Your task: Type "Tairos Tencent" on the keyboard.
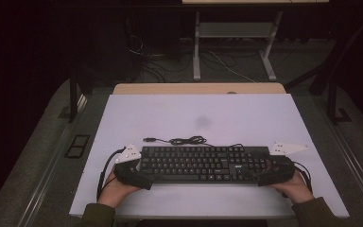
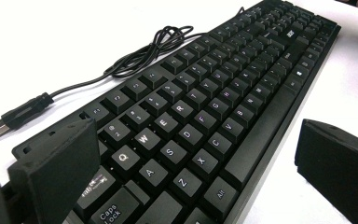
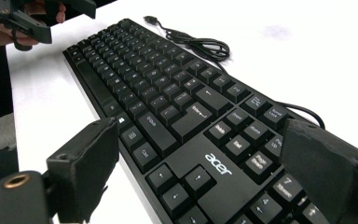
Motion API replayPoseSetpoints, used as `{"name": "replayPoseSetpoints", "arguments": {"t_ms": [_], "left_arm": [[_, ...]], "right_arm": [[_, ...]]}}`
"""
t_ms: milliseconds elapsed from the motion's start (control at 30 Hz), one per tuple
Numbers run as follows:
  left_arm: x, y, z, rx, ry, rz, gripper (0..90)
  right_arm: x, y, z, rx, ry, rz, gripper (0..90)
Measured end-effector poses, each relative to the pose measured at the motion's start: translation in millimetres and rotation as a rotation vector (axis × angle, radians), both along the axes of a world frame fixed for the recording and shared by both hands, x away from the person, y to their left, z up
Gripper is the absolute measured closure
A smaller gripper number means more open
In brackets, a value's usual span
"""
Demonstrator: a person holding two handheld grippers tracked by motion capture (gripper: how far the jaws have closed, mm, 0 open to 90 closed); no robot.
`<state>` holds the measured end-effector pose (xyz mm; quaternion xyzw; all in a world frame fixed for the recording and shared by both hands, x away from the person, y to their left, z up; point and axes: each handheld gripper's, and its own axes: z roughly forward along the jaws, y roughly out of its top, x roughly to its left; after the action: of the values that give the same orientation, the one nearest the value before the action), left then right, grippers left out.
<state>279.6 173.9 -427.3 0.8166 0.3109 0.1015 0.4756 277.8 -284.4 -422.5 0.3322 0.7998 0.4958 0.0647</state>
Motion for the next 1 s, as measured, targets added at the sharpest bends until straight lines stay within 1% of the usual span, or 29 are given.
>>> {"name": "replayPoseSetpoints", "arguments": {"t_ms": [267, 500, 867, 1000], "left_arm": [[-0.7, 0.2, 1.9, -0.010, -0.006, 0.003, 0.0], [-1.8, 0.0, 2.1, -0.018, -0.001, 0.003, 0.0], [-2.0, -1.4, 2.3, -0.016, -0.003, 0.000, 0.0], [-1.9, -0.6, 2.6, -0.026, -0.006, 0.004, 0.0]], "right_arm": [[3.0, 5.5, 3.8, 0.011, 0.003, 0.004, 11.3], [7.5, 11.1, 7.2, 0.026, 0.004, 0.010, 11.3], [13.4, 24.4, 8.1, 0.044, 0.001, 0.027, 11.3], [16.8, 27.7, 8.3, 0.051, 0.004, 0.029, 11.3]]}}
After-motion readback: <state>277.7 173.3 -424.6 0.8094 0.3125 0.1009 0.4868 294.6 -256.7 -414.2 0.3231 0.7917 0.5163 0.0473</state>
